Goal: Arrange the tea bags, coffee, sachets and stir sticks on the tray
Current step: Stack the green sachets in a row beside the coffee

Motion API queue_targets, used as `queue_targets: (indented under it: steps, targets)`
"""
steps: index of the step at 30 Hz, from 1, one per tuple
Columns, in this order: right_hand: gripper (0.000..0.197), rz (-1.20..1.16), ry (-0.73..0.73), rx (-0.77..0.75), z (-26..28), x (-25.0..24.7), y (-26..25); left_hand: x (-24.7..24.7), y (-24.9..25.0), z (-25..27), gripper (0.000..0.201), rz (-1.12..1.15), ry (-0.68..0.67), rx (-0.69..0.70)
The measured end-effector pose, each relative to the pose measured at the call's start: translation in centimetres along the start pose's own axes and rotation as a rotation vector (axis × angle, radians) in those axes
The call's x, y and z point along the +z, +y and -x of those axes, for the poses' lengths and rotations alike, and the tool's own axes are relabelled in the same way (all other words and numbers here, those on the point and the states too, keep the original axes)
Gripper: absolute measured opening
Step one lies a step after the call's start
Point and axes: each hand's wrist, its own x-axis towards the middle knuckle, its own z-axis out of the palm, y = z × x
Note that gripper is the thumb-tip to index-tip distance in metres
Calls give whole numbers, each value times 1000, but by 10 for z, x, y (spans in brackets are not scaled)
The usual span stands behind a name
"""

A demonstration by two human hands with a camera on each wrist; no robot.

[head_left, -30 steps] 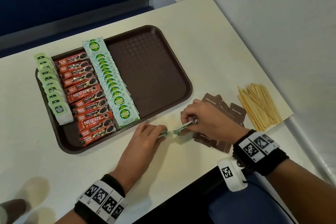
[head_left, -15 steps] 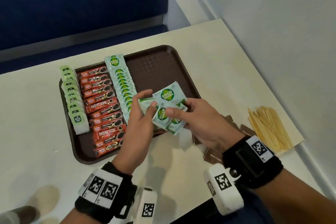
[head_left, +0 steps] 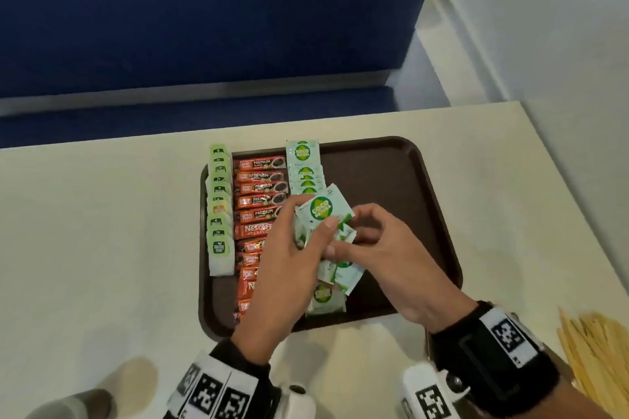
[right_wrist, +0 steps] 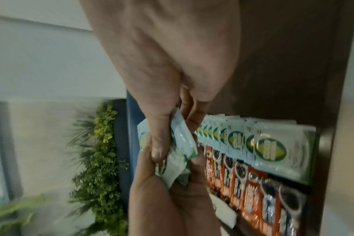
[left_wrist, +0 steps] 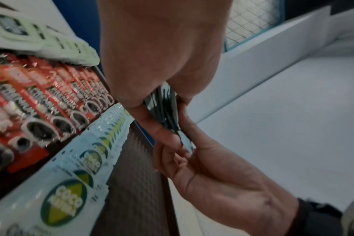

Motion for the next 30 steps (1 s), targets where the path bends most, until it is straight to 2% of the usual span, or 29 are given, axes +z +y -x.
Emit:
queue_targets:
  steps: [2, 4, 8, 11, 22, 27, 30]
  targets:
    - [57, -205, -76, 68, -8, -2, -2, 1, -1, -7, 22, -44, 61, 66]
    - [52, -334, -124, 102, -13, -9, -8, 3, 2, -12, 23, 23, 146, 59]
    - [26, -187, -157, 68, -21, -23, -11, 3, 7, -18, 24, 66, 290, 106]
    - [19, -127, -140, 54, -28, -25, -14, -1, 8, -19, 22, 92, 350, 105]
    - [17, -70, -134, -45, -40, -8, -27, -18, 5, -19, 30, 139, 266, 32]
    - [19, -15, -158, -65, -37, -1, -33, -21, 8, -15, 30, 143, 276, -3]
    - [11, 52, -117, -73, -37, -1, -31, -21, 9, -12, 30, 131, 254, -33]
